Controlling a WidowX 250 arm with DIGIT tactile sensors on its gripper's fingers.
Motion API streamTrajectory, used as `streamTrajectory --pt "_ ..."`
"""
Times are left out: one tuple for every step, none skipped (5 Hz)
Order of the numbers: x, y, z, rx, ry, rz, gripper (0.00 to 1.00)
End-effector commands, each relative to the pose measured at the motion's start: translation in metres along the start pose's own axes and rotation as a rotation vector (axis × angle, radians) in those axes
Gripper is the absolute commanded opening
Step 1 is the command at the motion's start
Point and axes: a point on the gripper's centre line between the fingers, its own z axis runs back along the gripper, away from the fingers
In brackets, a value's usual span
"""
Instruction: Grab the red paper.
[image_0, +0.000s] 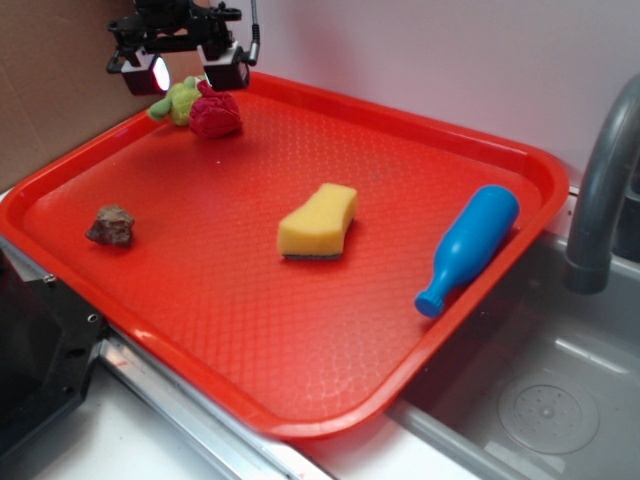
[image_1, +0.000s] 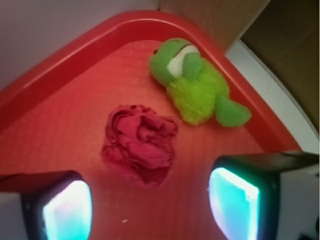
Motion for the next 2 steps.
streamTrajectory --pt "0.0148 -0.0072 -0.0226 0.020 0.000 -0.020 1.00" --pt "0.0212 -0.0166 -0.0287 0.012 0.017 -0.030 1.00"
